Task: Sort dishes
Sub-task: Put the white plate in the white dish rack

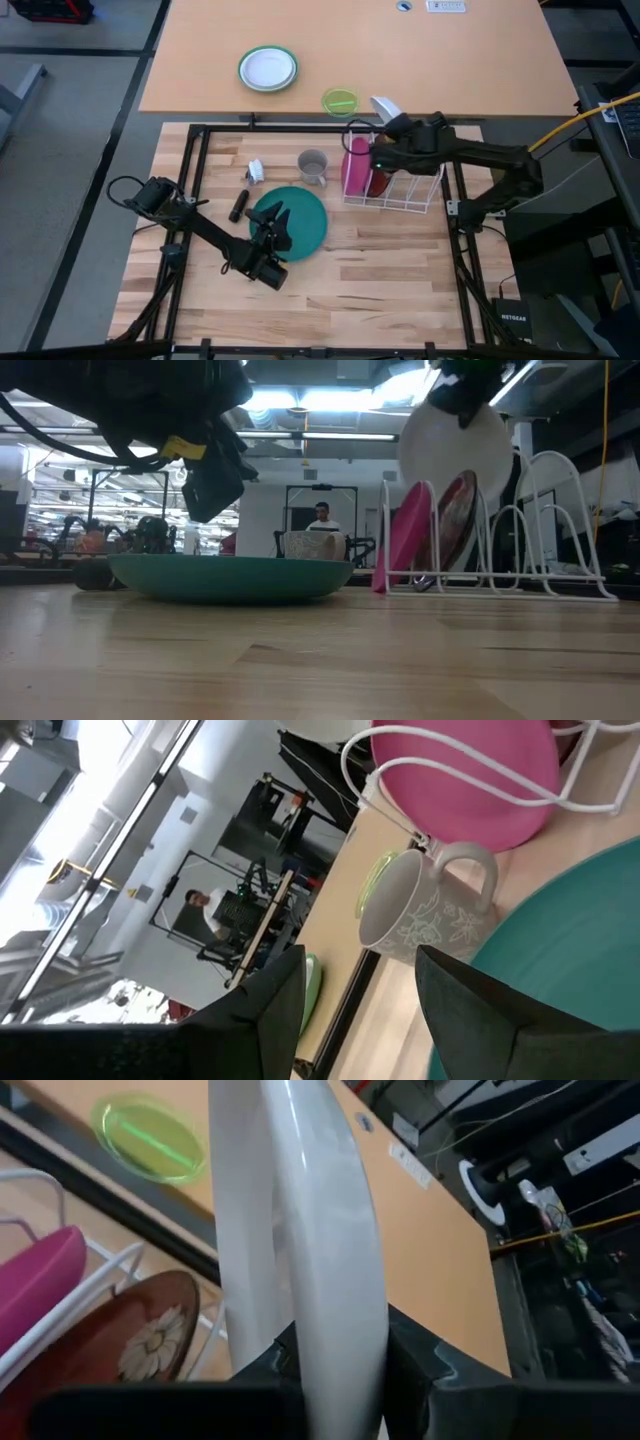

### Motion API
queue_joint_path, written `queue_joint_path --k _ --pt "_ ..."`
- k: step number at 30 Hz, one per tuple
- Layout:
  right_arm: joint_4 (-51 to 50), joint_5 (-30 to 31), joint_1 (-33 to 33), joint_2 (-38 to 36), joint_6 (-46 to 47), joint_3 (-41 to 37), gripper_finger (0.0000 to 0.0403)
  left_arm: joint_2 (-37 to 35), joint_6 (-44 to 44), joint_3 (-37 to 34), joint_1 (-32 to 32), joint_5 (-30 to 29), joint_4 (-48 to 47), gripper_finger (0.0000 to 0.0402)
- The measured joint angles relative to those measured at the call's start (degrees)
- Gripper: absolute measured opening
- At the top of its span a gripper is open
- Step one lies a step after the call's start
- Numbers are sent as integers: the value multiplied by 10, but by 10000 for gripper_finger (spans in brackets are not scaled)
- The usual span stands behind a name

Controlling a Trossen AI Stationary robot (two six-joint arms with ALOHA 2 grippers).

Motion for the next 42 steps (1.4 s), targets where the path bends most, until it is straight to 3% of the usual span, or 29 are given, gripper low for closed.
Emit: queue_joint_path --k 15,33,39,42 --pt "1 -92 2 98 82 0 65 0 0 0 0 0 0 180" --pt "-1 -301 -26 103 85 0 65 0 0 0 0 5 1 180" --pt "0 -315 -26 103 83 0 68 0 0 0 0 19 1 180" --pt "3 -316 -25 103 82 1 100 0 0 0 0 20 1 180"
